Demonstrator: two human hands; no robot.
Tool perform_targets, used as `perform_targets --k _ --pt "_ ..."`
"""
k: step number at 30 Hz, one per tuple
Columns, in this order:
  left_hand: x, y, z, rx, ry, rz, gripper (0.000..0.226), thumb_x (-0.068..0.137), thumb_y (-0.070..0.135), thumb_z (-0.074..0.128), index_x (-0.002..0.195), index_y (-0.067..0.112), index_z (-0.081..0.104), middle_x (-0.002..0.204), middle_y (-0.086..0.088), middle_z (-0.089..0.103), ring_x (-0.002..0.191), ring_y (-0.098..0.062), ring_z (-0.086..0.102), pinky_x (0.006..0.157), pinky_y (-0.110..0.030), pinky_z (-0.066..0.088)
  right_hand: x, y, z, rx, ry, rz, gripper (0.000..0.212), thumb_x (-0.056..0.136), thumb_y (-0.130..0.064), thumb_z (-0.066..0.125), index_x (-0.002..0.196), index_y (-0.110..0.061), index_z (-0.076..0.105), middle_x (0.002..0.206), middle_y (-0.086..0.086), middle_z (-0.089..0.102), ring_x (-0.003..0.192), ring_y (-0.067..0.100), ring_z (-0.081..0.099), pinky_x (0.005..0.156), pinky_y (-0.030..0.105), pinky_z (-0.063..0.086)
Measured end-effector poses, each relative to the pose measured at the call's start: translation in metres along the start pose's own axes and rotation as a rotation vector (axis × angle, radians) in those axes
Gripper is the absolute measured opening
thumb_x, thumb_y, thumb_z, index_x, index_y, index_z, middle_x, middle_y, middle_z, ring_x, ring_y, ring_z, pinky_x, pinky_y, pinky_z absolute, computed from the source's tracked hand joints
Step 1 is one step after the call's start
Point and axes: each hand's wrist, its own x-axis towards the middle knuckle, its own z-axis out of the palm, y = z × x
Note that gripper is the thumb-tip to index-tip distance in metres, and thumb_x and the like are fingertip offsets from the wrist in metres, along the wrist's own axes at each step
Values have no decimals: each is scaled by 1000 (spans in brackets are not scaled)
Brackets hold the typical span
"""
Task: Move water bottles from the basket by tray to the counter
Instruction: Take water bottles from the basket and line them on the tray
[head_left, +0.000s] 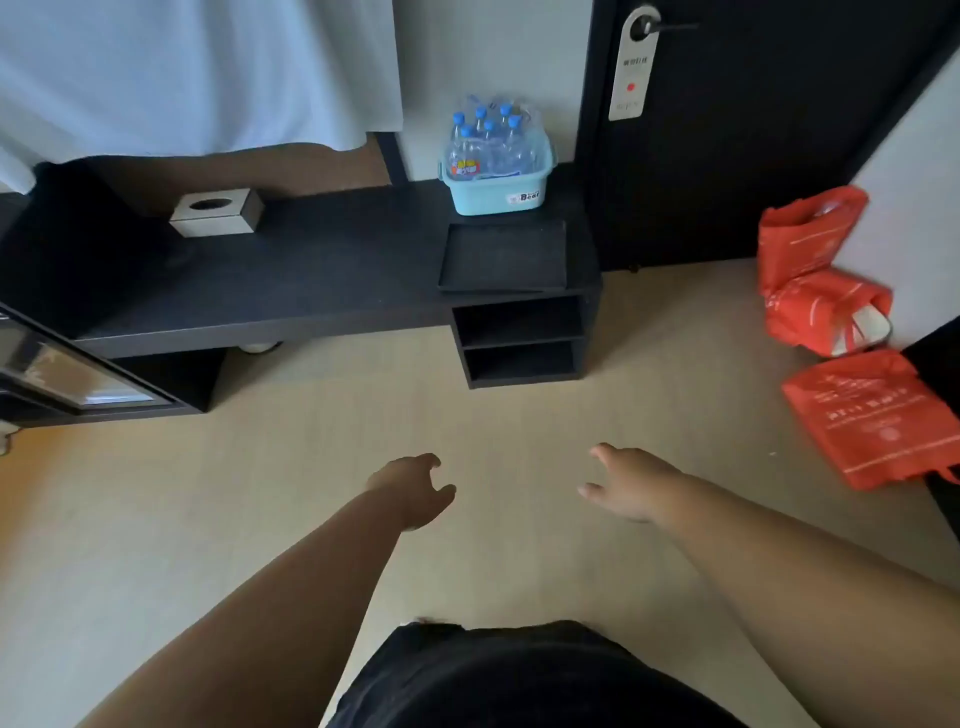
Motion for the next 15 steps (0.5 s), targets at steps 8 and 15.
perform_targets --k 8,15 --pt "22 3 -19 94 -58 31 66 91 62 52 150 34 44 139 6 62 129 -20 56 105 -39 48 27 0 -20 12 42 26 57 98 -60 52 142 -24 51 119 1 65 95 24 61 78 33 50" --pt "76 -5 -44 42 -48 51 63 93 61 53 148 32 47 134 6 64 127 -20 57 104 -38 48 75 -21 -45 -17 24 13 61 96 -61 52 144 -24 48 119 2 66 95 24 62 80 34 52"
